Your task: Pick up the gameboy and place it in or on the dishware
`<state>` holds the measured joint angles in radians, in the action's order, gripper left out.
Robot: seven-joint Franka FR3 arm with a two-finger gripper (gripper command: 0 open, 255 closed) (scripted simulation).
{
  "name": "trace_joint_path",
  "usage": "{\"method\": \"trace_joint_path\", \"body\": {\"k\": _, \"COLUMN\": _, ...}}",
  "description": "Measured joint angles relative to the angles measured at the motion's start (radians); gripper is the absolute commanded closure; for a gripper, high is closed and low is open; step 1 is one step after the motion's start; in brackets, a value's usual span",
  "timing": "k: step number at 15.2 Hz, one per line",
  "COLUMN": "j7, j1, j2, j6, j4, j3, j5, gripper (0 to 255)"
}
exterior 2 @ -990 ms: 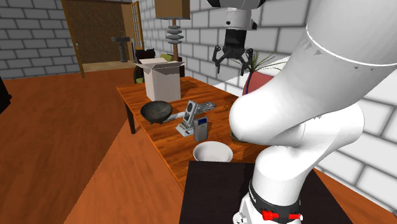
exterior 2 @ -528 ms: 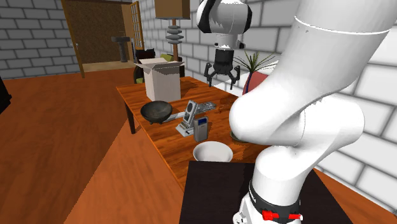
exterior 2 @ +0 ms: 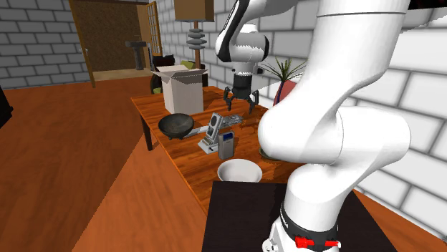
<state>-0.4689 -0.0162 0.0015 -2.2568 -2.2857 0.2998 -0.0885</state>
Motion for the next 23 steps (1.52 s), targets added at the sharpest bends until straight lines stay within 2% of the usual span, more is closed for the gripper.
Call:
{"method": "trace_joint_path", "body": {"k": 7, "j7": -0.157, "j1": 0.028, "j2": 0.276, "j6": -0.113, "j4": 0.152, "j3": -0.02, "j5": 0.109, "gripper": 0}}
{"method": "trace_joint_path", "body": {"k": 13, "j7": -0.271, "j1": 0.085, "j2": 0.528, "j6": -0.16, "j4": 0.35, "j3": -0.071, "j5": 0.179, "gripper": 0}}
{"method": "trace_joint_path", "body": {"k": 16, "j7": -0.294, "j1": 0.1, "j2": 0.596, "j6": -0.17, "j4": 0.408, "j3": -0.086, "j5": 0.19, "gripper": 0}}
{"method": "trace_joint_path", "body": {"k": 23, "j7": -0.306, "j1": 0.113, "j2": 0.663, "j6": -0.223, "j4": 0.421, "j3": -0.1, "j5": 0.204, "gripper": 0}}
